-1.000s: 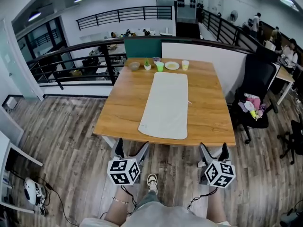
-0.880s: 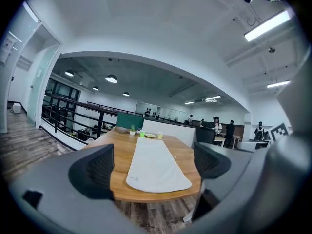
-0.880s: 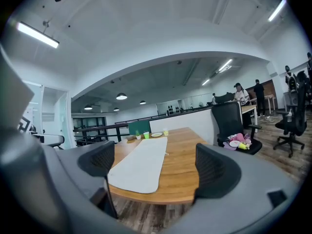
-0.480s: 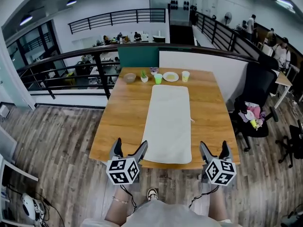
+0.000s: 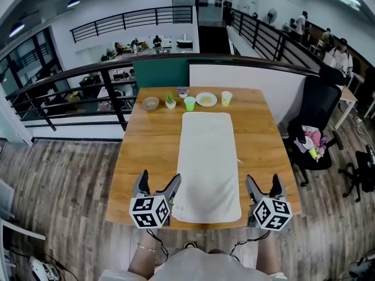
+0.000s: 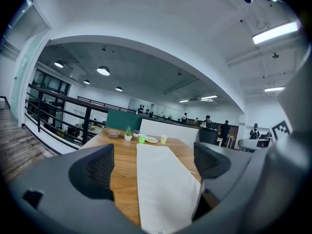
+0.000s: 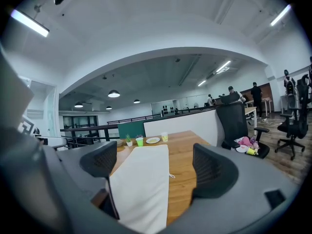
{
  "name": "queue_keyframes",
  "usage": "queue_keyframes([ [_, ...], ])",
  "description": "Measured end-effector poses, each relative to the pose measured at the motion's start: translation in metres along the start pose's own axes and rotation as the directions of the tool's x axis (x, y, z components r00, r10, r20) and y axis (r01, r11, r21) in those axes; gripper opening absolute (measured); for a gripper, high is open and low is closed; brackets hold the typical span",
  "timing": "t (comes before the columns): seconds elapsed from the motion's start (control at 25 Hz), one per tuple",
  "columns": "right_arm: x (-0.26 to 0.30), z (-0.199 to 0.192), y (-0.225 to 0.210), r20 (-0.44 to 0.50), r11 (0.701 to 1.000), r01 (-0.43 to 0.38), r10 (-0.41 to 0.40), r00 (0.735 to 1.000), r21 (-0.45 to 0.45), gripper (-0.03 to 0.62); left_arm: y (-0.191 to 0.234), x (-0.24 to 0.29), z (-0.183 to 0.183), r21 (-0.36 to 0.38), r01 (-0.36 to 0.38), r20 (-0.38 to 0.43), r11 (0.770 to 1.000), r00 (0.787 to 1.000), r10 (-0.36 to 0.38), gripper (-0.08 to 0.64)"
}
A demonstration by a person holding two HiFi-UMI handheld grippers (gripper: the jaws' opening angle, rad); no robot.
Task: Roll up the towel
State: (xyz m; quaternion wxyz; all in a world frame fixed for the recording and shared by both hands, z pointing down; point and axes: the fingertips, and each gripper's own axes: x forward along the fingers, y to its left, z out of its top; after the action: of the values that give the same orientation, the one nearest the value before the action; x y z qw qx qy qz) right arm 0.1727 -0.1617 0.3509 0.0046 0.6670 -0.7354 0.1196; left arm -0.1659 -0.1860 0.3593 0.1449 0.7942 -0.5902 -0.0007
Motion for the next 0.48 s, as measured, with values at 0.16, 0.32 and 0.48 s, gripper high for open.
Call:
queue_keyframes([
  [0.16,0.016,-0.010,-0.006,-0.035,1.000,0.009,-0.009,0.999,0.004,0.491,0.000,0.020,-0.009,-0.010,0.018,-0.032,1.000,0.999,-0.018,0.509],
  [0.32,0.030,-0.012,-0.004,-0.057,1.000,-0.012,0.012,0.998,0.005,0.491,-0.001,0.027,-0.010,-0.008,0.021,-0.047,1.000,0.999,-0.022,0.509],
  [0.48,0.039,-0.018,0.004,-0.096,0.998,-0.055,0.054,0.994,-0.009,0.488,0.001,0.028,-0.011,-0.006,0.013,-0.060,1.000,0.998,-0.014,0.509],
])
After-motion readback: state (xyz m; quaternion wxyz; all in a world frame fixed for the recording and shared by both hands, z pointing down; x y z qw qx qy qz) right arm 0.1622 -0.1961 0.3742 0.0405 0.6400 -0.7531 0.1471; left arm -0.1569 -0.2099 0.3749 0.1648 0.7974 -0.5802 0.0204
